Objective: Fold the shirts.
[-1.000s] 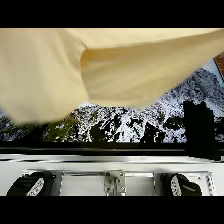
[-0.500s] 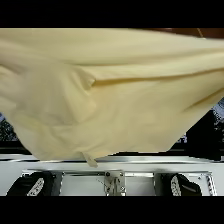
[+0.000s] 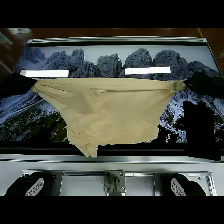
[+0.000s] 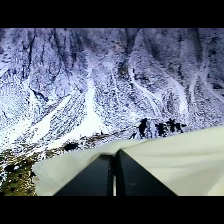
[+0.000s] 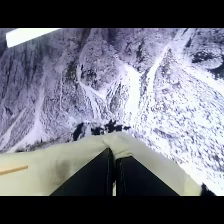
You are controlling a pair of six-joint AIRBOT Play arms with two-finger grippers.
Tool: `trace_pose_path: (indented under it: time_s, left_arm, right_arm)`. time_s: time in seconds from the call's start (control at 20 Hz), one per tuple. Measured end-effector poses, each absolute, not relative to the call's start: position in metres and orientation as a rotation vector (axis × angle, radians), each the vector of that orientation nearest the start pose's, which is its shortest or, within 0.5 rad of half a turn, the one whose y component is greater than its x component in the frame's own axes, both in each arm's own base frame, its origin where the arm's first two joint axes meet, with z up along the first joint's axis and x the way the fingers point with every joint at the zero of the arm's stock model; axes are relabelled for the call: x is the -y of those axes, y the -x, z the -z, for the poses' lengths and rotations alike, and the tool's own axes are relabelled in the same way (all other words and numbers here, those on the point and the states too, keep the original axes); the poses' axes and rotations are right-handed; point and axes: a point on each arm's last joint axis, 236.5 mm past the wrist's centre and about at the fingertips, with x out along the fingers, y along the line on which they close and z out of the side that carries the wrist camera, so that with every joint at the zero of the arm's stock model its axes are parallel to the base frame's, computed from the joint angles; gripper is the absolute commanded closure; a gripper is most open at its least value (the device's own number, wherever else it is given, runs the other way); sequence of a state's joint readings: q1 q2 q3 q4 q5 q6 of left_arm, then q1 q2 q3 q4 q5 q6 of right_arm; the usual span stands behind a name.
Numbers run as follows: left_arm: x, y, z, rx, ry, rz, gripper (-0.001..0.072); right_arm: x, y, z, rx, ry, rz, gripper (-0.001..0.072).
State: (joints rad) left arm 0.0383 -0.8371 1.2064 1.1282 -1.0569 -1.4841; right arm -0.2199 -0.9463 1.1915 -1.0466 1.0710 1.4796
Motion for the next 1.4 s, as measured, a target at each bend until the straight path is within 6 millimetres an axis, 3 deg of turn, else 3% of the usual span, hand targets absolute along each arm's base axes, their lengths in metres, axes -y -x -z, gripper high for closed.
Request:
trace_pose_path:
  time_s: [0.1,0.25,0.35,0.45,0.5,0.55,0.6,0.65,0.7,0.75,0.9,0.95,1.0,1.05,1.15,1.25,1.4]
  left_arm:
    - [0.071,-0.392,-0.194,-0.684,0.33,0.253,0.0668]
    - [0.071,-0.436,-0.145,-0.728,0.434,0.218,0.0667]
    - [0.076,-0.454,-0.105,-0.79,0.476,0.203,0.0666]
    - [0.085,-0.463,-0.063,-0.877,0.502,0.198,0.0658]
    - [0.091,-0.463,-0.045,-0.921,0.507,0.202,0.0637]
    - [0.097,-0.462,-0.028,-0.965,0.513,0.205,0.0564]
    - [0.101,-0.459,-0.015,-1.007,0.517,0.209,0.0417]
    - [0.101,-0.455,-0.005,-1.045,0.521,0.209,0.0217]
    - [0.098,-0.452,0.001,-1.074,0.527,0.206,0.006]
    - [0.092,-0.447,0.005,-1.113,0.538,0.203,0.0044]
    - [0.059,-0.422,0.008,-1.243,0.573,0.183,0.0048]
    - [0.046,-0.407,0.008,-1.293,0.58,0.183,0.0048]
    - [0.036,-0.391,0.007,-1.336,0.593,0.185,0.0048]
    - [0.027,-0.374,0.009,-1.371,0.604,0.181,0.0047]
    - [0.022,-0.334,0.022,-1.442,0.648,0.169,0.0046]
    - [0.032,-0.294,0.045,-1.513,0.714,0.17,0.0046]
    - [0.053,-0.258,0.075,-1.545,0.811,0.191,0.0047]
  right_arm:
    - [-0.036,-0.437,-0.155,-0.696,-0.444,-0.162,0.0645]
    - [-0.059,-0.495,-0.113,-0.625,-0.458,-0.141,0.0645]
    - [-0.074,-0.515,-0.078,-0.634,-0.459,-0.132,0.0644]
    - [-0.09,-0.52,-0.044,-0.687,-0.456,-0.139,0.0625]
    - [-0.096,-0.52,-0.032,-0.716,-0.459,-0.143,0.062]
    - [-0.1,-0.519,-0.023,-0.734,-0.457,-0.146,0.0619]
    - [-0.101,-0.518,-0.018,-0.749,-0.457,-0.148,0.0541]
    - [-0.1,-0.517,-0.017,-0.757,-0.454,-0.148,0.0178]
    - [-0.097,-0.515,-0.021,-0.762,-0.447,-0.149,0.0028]
    - [-0.09,-0.514,-0.028,-0.759,-0.438,-0.146,0.0029]
    - [-0.05,-0.498,-0.059,-0.763,-0.377,-0.12,0.0031]
    - [-0.032,-0.485,-0.064,-0.794,-0.338,-0.102,0.0118]
    - [-0.011,-0.47,-0.064,-0.839,-0.292,-0.074,0.0169]
    - [0.01,-0.45,-0.057,-0.91,-0.264,-0.042,0.0166]
    - [0.04,-0.403,-0.032,-1.079,-0.263,-0.017,0.0078]
    - [0.048,-0.363,-0.01,-1.198,-0.367,-0.04,0.0078]
    - [0.036,-0.333,0.009,-1.267,-0.543,-0.097,0.0078]
